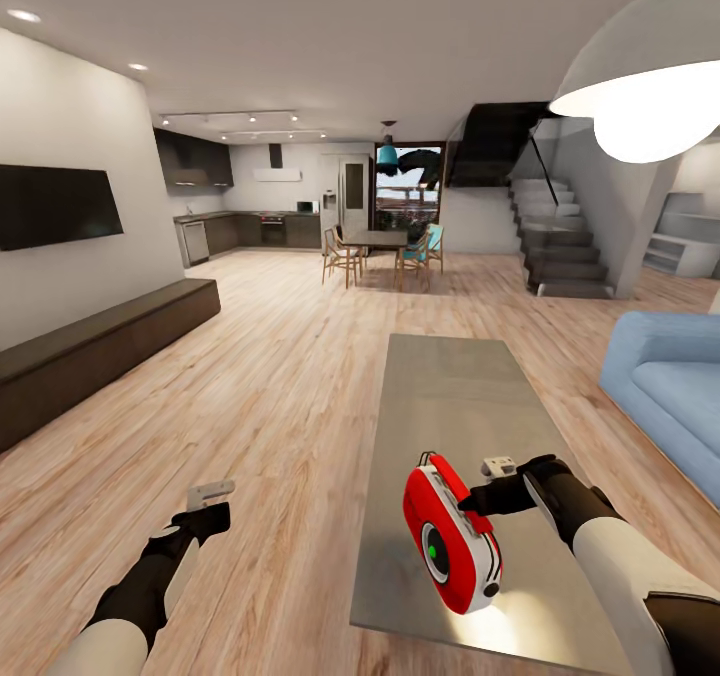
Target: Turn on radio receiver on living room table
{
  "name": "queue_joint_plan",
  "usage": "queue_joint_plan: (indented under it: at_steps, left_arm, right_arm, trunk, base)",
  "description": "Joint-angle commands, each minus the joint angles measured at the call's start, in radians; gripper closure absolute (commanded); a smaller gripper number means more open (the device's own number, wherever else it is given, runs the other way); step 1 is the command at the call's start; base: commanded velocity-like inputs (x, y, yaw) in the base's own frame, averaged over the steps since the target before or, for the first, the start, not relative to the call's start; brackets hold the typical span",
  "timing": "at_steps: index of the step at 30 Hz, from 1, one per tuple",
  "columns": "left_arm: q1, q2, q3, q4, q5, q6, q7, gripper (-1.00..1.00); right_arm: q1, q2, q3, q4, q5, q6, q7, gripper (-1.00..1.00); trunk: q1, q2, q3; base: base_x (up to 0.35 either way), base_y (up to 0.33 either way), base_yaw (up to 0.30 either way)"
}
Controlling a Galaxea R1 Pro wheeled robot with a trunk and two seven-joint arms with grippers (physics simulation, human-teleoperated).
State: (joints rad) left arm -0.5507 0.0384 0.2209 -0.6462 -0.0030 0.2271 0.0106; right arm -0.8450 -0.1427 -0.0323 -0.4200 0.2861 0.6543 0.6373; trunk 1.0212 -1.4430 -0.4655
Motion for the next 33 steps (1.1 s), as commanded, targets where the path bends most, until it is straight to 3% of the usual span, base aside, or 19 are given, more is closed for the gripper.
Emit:
queue_joint_plan:
  at_steps: [1,9,14,26,33]
  left_arm:
    - [0.000,0.000,0.000,0.000,0.000,0.000,0.000,1.00]
    - [0.000,-0.001,-0.001,0.000,0.000,0.000,0.001,1.00]
    - [0.000,0.000,0.000,0.001,0.000,0.000,-0.001,1.00]
    - [0.000,-0.002,-0.002,0.002,0.000,0.000,0.001,1.00]
    - [0.000,-0.002,-0.002,0.002,0.000,0.000,0.000,1.00]
  right_arm:
    - [0.000,0.000,-0.001,0.000,-0.007,0.001,0.001,1.00]
    - [0.000,0.000,-0.001,0.000,-0.007,0.001,0.002,1.00]
    - [0.000,0.000,-0.001,0.000,-0.007,0.001,0.005,1.00]
    - [0.000,0.000,-0.001,0.000,-0.007,0.001,0.005,1.00]
    - [0.000,0.000,-0.001,0.000,-0.007,0.001,0.005,1.00]
  trunk:
    - [0.004,-0.007,-0.003]
    - [0.034,-0.063,-0.028]
    - [0.034,-0.063,-0.028]
    - [0.080,-0.147,-0.066]
    - [0.084,-0.154,-0.069]
  base:
    - [0.000,0.000,0.000]
    - [0.000,0.000,0.000]
    - [0.000,0.000,0.000]
    - [0.000,0.000,0.000]
    - [0.000,0.000,0.000]
